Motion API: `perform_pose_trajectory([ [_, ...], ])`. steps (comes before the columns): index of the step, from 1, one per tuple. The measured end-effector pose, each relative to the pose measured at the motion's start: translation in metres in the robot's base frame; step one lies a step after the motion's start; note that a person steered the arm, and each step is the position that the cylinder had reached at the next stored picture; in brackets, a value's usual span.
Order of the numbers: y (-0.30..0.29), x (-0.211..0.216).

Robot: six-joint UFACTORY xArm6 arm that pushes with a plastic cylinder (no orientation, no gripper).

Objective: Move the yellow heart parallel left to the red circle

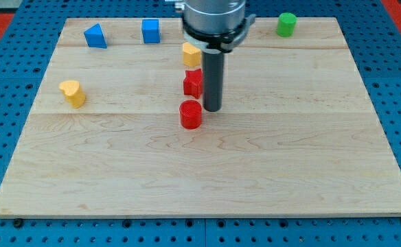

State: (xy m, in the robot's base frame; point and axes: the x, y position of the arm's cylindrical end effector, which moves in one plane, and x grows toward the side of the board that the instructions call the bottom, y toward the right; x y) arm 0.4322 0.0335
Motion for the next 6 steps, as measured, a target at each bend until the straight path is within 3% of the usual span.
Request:
perform_pose_trajectory([
  [1, 0.066, 0.027],
  [2, 0.042, 0.092],
  [3, -0.066, 0.161],
  [4, -0.212, 0.168],
  [5, -0.279, 0.094],
  [6, -0.291, -0.009],
])
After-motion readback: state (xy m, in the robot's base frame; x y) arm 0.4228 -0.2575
